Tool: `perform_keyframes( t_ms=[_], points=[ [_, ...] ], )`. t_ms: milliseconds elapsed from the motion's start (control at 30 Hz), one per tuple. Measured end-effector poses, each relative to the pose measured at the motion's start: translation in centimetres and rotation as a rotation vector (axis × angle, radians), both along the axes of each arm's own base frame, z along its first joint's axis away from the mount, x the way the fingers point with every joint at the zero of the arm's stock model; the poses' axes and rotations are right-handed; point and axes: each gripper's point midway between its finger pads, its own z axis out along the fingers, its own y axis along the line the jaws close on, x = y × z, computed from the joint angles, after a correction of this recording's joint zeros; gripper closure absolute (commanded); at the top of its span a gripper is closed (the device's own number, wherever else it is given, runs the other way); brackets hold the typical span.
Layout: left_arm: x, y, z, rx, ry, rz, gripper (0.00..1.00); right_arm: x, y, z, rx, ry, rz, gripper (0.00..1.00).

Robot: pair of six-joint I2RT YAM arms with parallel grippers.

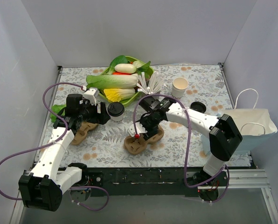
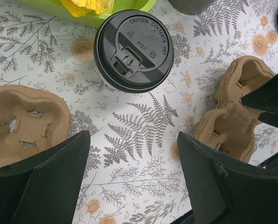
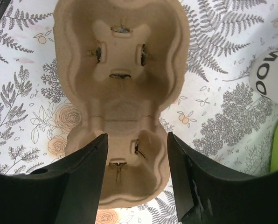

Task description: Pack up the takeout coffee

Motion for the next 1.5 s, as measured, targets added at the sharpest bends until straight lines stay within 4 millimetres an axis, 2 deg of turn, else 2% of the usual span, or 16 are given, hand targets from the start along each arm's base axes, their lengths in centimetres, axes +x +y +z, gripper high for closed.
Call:
perform_keyframes(
  t_ms=[233,567,900,1133,1500],
  points=[
    [0.0,0.0,-0.1,0.001,0.005,0.000,0.25,-1.0,-0.1,-1.2,-0.032,0.015,0.050,0.41],
    [0.1,0.0,-0.2,0.001,0.008,0.000,0.25,-1.0,-0.2,-2.4,-0.067,0.027,0.045,0.46],
    [0.1,0.0,-0.2,0.001,0.008,0.000,0.25,-1.0,-0.6,-3.0,-0.095,0.031,0.037,0.57],
    [0.1,0.0,-0.2,0.001,0.008,0.000,0.25,-1.0,-0.6,-3.0,-0.097,0.034,0.030,0.53],
    [0.1,-0.1,-0.2,-0.001,0.008,-0.002,0.25,-1.0,-0.5,-3.2,-0.105,0.052,0.001,0.53]
  ],
)
